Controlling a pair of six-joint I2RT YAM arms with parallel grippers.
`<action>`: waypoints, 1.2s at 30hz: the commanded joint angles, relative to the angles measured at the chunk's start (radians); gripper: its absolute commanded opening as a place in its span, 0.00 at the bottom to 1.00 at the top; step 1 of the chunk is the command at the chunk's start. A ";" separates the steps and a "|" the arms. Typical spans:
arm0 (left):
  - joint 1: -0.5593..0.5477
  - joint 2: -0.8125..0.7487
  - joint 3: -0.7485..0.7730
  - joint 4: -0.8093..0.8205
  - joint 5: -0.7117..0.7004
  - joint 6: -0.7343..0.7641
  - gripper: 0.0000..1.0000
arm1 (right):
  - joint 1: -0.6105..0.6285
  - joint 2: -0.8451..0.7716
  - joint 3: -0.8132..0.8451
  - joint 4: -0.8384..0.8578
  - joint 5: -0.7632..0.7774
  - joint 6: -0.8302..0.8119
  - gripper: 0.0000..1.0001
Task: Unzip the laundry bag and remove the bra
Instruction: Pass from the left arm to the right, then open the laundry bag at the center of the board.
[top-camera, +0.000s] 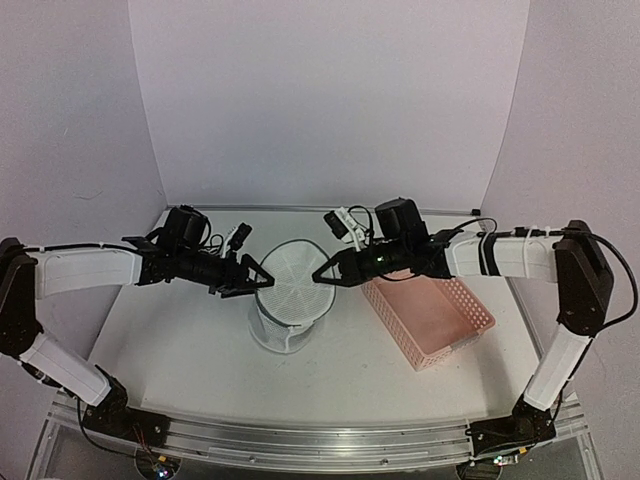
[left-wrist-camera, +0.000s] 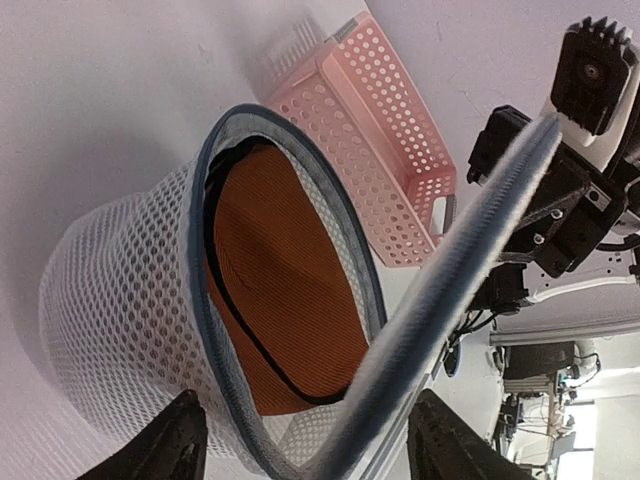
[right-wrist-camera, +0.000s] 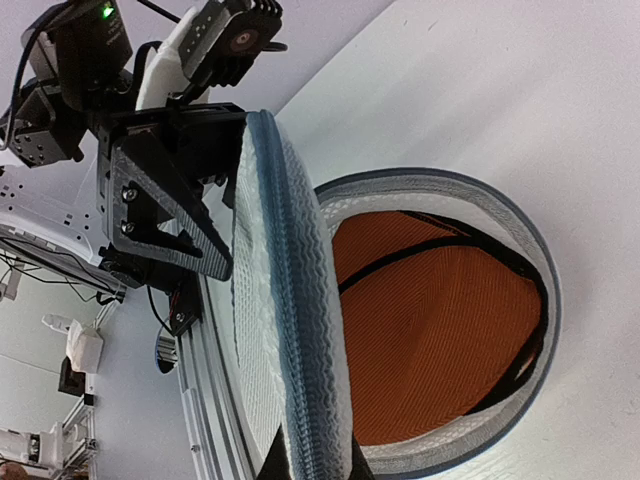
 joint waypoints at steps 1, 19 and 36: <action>0.049 -0.092 0.062 -0.012 -0.050 -0.007 0.74 | 0.002 -0.098 -0.003 0.050 0.037 -0.090 0.00; 0.169 -0.097 0.131 -0.112 -0.031 0.015 0.80 | 0.104 -0.268 -0.117 0.071 -0.001 -0.683 0.00; 0.075 0.086 0.209 -0.171 0.063 0.172 0.80 | 0.231 -0.276 -0.212 0.074 0.172 -1.199 0.00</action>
